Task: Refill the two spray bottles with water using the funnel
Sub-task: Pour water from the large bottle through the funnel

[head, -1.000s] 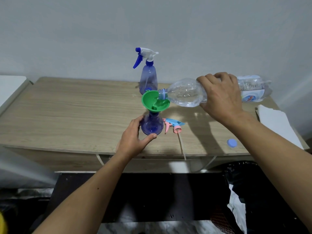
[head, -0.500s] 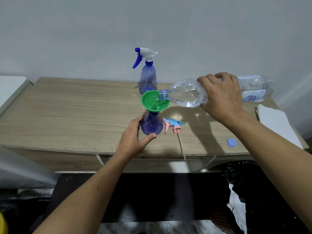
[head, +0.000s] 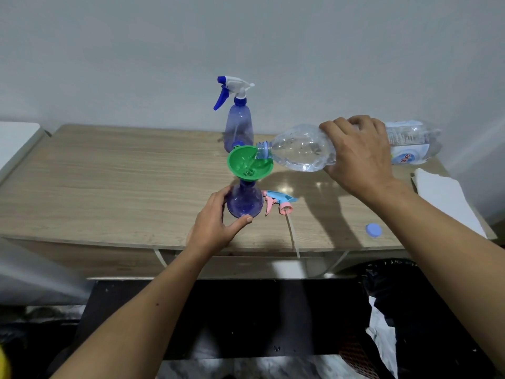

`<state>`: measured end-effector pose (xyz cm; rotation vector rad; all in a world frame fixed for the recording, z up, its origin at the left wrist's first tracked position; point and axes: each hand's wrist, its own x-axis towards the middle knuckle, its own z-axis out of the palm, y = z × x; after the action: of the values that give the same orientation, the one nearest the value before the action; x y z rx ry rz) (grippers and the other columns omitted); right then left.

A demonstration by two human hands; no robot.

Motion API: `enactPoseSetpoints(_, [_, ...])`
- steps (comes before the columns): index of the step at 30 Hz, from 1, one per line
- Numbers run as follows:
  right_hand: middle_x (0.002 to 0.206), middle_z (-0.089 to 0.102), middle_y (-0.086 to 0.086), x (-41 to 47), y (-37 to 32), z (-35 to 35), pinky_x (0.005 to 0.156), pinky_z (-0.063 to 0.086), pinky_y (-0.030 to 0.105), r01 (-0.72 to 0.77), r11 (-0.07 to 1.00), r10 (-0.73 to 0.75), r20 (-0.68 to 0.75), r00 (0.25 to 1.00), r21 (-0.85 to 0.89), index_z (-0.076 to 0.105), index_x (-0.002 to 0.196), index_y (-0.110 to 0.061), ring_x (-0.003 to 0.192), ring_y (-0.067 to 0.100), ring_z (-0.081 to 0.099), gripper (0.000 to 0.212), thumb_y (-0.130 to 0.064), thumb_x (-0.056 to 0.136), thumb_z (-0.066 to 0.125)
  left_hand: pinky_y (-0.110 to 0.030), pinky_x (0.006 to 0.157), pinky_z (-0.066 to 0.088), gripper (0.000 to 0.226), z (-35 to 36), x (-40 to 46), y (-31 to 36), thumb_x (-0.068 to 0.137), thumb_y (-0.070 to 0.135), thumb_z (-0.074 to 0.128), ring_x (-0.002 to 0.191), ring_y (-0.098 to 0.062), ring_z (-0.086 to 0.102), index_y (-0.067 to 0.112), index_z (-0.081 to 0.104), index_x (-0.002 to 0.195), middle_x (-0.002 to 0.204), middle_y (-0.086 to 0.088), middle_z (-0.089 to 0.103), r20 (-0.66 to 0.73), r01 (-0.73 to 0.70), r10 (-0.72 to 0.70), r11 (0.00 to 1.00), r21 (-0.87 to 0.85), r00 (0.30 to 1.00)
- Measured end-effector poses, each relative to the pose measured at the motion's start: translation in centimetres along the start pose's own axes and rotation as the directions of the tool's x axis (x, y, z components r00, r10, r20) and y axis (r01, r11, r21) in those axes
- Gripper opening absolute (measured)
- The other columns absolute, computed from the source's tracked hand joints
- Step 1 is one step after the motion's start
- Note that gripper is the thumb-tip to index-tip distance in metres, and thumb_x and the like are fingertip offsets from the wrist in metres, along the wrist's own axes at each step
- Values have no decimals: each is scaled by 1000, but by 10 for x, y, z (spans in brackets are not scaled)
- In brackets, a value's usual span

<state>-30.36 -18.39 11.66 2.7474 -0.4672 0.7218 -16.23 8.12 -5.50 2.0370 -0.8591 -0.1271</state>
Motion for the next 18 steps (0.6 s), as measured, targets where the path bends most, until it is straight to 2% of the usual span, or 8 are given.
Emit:
enactPoseSetpoints(6, [111,70,1,-2,2,2,96,42,49,-26,999,26,-13,1000,40,61,124,-19,113,41,59,60,-20,70,86,-32,107,51,87,-1,1,1,80,51,90,125,-8,61,24,49,152,140,7,60,5,10,-10,1000,-2,1000])
enactPoseSetpoints(11, [114,68,-2,-6,-2,3,95,42,47,-89,982,88,14,996,167,59,126,-21,108,37,58,60,-33,73,86,-29,105,50,87,-1,1,3,79,51,91,122,-5,60,24,51,151,139,8,61,1,23,-23,1000,6,1000])
enactPoseSetpoints(13, [114,67,-2,-8,-5,4,94,43,47,-121,970,116,38,993,210,59,126,-21,106,36,58,62,-32,71,86,-29,105,50,87,-1,1,2,79,49,91,122,-6,60,23,51,151,138,8,61,-2,26,-26,1000,3,1000])
enactPoseSetpoints(18, [117,68,-6,-9,-7,5,86,44,42,-265,871,249,94,964,413,58,124,-21,102,33,57,62,-30,69,85,-27,105,48,87,0,0,4,79,47,92,124,-5,59,24,51,151,140,8,61,1,42,-42,999,-3,999])
